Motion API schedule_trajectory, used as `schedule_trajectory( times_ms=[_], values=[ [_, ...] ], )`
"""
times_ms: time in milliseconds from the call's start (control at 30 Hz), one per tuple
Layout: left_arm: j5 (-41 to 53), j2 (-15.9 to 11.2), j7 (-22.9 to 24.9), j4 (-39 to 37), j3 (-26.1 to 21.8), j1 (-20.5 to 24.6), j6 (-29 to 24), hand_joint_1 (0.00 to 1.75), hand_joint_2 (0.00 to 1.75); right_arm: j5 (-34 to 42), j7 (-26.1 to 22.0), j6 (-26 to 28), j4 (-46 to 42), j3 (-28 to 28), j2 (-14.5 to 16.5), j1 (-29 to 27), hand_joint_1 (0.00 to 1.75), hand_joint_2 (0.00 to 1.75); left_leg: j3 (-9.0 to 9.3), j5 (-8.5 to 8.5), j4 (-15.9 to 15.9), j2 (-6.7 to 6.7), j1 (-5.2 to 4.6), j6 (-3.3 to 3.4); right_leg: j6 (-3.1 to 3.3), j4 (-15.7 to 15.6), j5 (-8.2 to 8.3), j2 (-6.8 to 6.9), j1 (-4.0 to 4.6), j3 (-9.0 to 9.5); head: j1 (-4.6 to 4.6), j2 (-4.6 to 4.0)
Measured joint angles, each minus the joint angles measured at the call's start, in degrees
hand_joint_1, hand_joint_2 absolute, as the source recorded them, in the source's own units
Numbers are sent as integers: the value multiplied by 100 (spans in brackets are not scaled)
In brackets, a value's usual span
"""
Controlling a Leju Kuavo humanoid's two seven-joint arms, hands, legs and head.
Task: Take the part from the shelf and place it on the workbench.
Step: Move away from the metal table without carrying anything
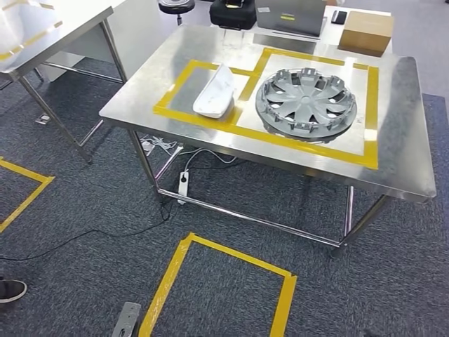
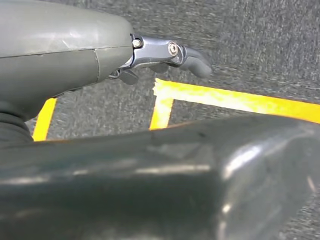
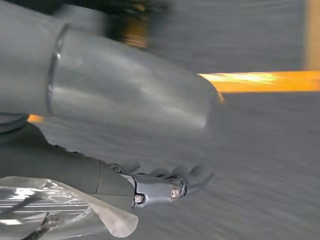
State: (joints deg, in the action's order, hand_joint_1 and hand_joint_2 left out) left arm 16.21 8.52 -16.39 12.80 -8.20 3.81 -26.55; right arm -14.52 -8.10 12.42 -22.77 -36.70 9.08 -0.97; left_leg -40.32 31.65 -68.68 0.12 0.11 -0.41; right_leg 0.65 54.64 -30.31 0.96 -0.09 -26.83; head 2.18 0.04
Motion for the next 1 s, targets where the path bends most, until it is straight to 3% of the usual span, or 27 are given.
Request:
schedule_trajectory(
  times_ms=[33, 67, 100, 167, 233, 300, 367, 400, 433, 500, 533, 567, 600, 667, 700, 733, 800, 867, 900, 933, 1000],
  values=[
    [24, 1, 17, -1, 0, 8, -3, 0, 0, -28, 164, -12, 157, -15, -1, 20, 0, 0, -11, 147, -326, 0, 5, -17, 2, 18, 67, 4, 6, -92, 1, 0],
    [43, 2, 43, -1, 0, 17, -3, 0, 0, -91, 298, -45, 293, -27, -1, 47, 0, 0, 40, 142, -515, 0, 7, -23, -1, 46, 133, 6, 11, -187, 1, 0],
    [65, 3, 73, -1, 1, 25, -1, 0, 0, -202, 416, -106, 411, -21, -1, 74, 0, 0, 165, 28, -524, 0, 7, -20, -5, 84, 196, 5, 15, -289, 1, 0],
    [108, 7, 137, -1, 3, 42, 18, 0, 0, -557, 592, -293, 585, 80, -1, 108, 0, 0, 672, -228, 26, -4, 4, 20, -24, 176, 303, -1, 18, -487, 2, 0],
    [173, 7, 192, -1, 21, 61, 65, 0, 0, -941, 803, -486, 722, 275, -2, 130, 0, 0, 1218, -184, 835, -10, -15, 74, -66, 254, 389, -1, 28, -640, -1, 0],
    [251, 8, 264, -1, 61, 79, 145, 0, 0, -1172, 1135, -754, 849, 464, -11, 170, 0, 0, 1393, -91, 1208, -12, -54, 130, -132, 275, 487, 5, 20, -720, -3, 0],
    [328, 12, 387, -2, 112, 94, 303, 0, 0, -1269, 1348, -1232, 948, 614, -50, 184, 0, 0, 1308, -186, 1258, 5, -63, 212, -208, 290, 502, -5, -8, -778, 0, 0],
    [365, 14, 458, -3, 139, 108, 409, 0, 0, -1331, 1400, -1486, 986, 685, -73, 181, 0, 0, 1248, -257, 1278, 16, -58, 262, -243, 373, 376, -23, -16, -831, -8, 0],
    [395, 17, 526, -3, 169, 126, 519, 0, 0, -1416, 1437, -1677, 1016, 762, -95, 177, 0, 0, 1173, -333, 1296, 27, -49, 302, -272, 549, 150, -42, -23, -910, -18, 0],
    [431, 29, 608, -3, 226, 160, 674, 0, 0, -1604, 1522, -1835, 1058, 939, -118, 185, 0, 0, 1001, -474, 1295, 38, -55, 341, -316, 1189, -419, -70, -34, -1104, -42, 0],
    [442, 35, 633, -3, 248, 169, 716, 0, 0, -1671, 1550, -1847, 1071, 1024, -133, 189, 0, 0, 901, -551, 1289, 44, -61, 338, -331, 1544, -589, -74, -38, -1170, -45, 0],
    [449, 39, 646, -3, 264, 174, 739, 0, 0, -1715, 1570, -1857, 1081, 1096, -151, 194, 0, 0, 796, -623, 1284, 39, -67, 329, -341, 1799, -611, -75, -40, -1177, -46, 0],
    [454, 40, 657, -3, 275, 177, 751, 0, 0, -1738, 1581, -1862, 1087, 1154, -170, 196, 0, 0, 682, -697, 1275, 24, -69, 313, -343, 1907, -484, -78, -41, -1110, -48, 0],
    [465, 42, 680, -3, 297, 182, 765, 0, 0, -1798, 1592, -1890, 1094, 1239, -199, 198, 0, 0, 475, -831, 1241, -31, -66, 266, -325, 1552, -80, -141, -46, -697, -48, 0],
    [476, 43, 694, -3, 313, 189, 774, 0, 0, -1852, 1599, -1912, 1096, 1285, -210, 198, 0, 0, 388, -891, 1209, -61, -72, 239, -307, 1144, -19, -229, -46, -348, -49, 0],
    [495, 45, 709, -3, 333, 200, 782, 0, 0, -1930, 1605, -1943, 1097, 1339, -222, 199, 0, 0, 320, -946, 1170, -89, -82, 215, -282, 681, -94, -312, -51, -11, -47, 0],
    [529, 48, 746, -3, 369, 227, 785, 0, 0, -2105, 1614, -2022, 1112, 1489, -238, 201, 0, 0, 244, -1056, 1118, -159, -96, 166, -219, 86, -340, -386, -41, 370, -47, 0],
    [555, 45, 788, -3, 393, 231, 778, 0, 0, -2234, 1617, -2152, 1132, 1641, -246, 202, 0, 0, 212, -1129, 1098, -227, -79, 112, -133, 21, -359, -284, -34, 346, -50, 0],
    [568, 44, 809, -3, 404, 223, 775, 0, 0, -2276, 1614, -2235, 1140, 1704, -249, 202, 0, 0, 184, -1058, 1032, -228, -68, 80, -91, 25, -325, -223, -35, 330, -40, 0],
    [581, 44, 822, -3, 414, 216, 775, 0, 0, -2312, 1604, -2308, 1146, 1758, -252, 199, 0, 0, 132, -891, 869, -206, -56, 48, -50, 22, -290, -159, -42, 310, -25, 0],
    [596, 44, 839, -3, 430, 214, 775, 0, 0, -2364, 1562, -2387, 1153, 1849, -257, 187, 0, 0, -32, -392, 261, -132, -33, -8, -12, 25, -234, -44, -41, 259, 7, 0]
  ],
)
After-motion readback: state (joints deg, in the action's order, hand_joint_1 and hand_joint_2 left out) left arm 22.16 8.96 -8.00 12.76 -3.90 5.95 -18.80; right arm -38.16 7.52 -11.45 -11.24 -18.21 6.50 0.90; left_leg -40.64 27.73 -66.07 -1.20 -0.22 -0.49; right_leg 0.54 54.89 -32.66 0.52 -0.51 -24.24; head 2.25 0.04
